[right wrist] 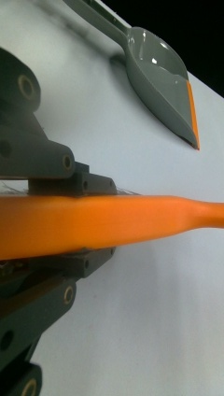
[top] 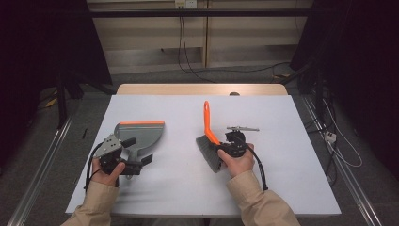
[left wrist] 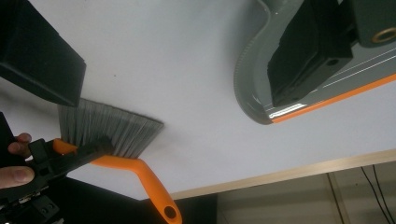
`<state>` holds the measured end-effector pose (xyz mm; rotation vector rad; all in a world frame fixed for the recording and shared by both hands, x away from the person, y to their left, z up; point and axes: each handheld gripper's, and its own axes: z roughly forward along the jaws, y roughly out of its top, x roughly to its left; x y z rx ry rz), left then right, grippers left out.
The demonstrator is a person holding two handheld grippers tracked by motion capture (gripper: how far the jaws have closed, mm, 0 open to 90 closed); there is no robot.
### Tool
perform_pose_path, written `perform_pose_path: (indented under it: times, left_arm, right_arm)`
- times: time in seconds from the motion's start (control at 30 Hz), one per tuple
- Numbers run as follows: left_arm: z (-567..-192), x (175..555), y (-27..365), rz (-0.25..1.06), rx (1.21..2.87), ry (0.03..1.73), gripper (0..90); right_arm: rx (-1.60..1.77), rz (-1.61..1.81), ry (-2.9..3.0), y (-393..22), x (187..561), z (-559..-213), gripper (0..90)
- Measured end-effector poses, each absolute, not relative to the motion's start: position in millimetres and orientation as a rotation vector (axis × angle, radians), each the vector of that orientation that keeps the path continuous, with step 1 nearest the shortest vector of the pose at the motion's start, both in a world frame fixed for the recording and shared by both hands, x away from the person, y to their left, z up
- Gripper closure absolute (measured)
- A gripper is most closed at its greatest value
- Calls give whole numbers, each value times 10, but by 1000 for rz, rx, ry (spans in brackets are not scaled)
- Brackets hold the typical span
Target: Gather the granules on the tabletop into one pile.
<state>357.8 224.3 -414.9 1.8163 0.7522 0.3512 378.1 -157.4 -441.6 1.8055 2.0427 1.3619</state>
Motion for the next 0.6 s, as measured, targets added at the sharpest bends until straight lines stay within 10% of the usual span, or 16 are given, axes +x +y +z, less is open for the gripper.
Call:
perform_pose_path:
  times: [0.6]
  left_arm:
    - [-4149,3580,2251,352,1813,756,42]
  right_arm:
    - [1731,1439,1992,-1672,3851,-4106,711]
